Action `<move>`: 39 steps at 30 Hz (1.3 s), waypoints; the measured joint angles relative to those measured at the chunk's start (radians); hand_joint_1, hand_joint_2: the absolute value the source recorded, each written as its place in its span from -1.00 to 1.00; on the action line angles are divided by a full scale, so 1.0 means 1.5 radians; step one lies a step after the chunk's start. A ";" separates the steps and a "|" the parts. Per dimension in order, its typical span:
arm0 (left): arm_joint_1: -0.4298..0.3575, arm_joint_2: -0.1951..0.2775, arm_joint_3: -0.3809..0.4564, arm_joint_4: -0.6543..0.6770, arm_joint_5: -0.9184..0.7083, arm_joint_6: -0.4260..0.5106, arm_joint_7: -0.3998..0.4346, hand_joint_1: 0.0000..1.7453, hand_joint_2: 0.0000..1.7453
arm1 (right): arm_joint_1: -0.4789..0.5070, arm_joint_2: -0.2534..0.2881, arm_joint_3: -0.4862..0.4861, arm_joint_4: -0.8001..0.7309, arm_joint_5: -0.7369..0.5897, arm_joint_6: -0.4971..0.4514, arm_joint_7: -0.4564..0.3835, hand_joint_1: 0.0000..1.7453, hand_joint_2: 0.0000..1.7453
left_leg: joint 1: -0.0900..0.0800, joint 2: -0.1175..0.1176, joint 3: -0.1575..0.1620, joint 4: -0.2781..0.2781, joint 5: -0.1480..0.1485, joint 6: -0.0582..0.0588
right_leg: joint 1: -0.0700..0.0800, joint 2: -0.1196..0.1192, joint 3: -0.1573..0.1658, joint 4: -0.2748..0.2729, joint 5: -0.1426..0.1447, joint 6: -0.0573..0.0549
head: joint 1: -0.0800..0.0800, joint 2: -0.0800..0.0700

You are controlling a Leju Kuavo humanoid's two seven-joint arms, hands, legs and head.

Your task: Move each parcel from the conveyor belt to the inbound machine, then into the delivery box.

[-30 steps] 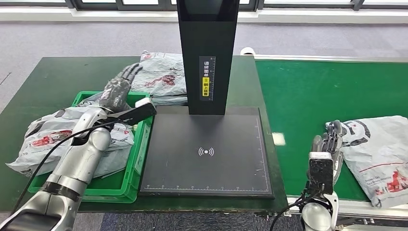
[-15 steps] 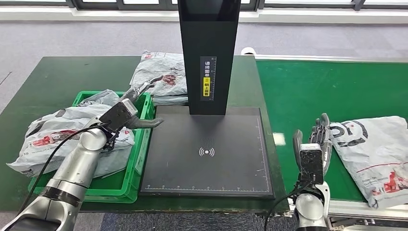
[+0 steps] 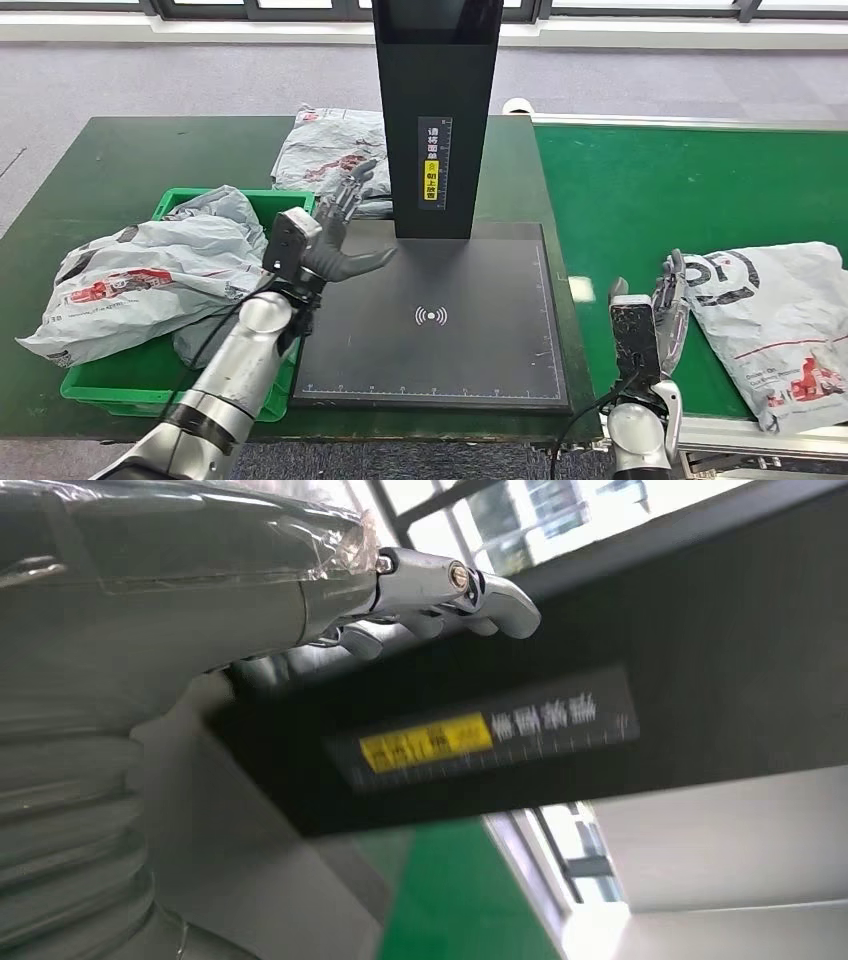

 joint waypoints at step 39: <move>0.005 -0.125 -0.120 0.260 0.107 0.185 0.003 -1.00 1.00 | -0.104 -0.246 -0.209 0.578 0.709 -0.056 0.614 -1.00 1.00 | -0.001 0.001 0.000 0.000 -0.002 0.003 | -0.001 0.000 0.000 0.000 -0.001 0.002 | 0.000 0.000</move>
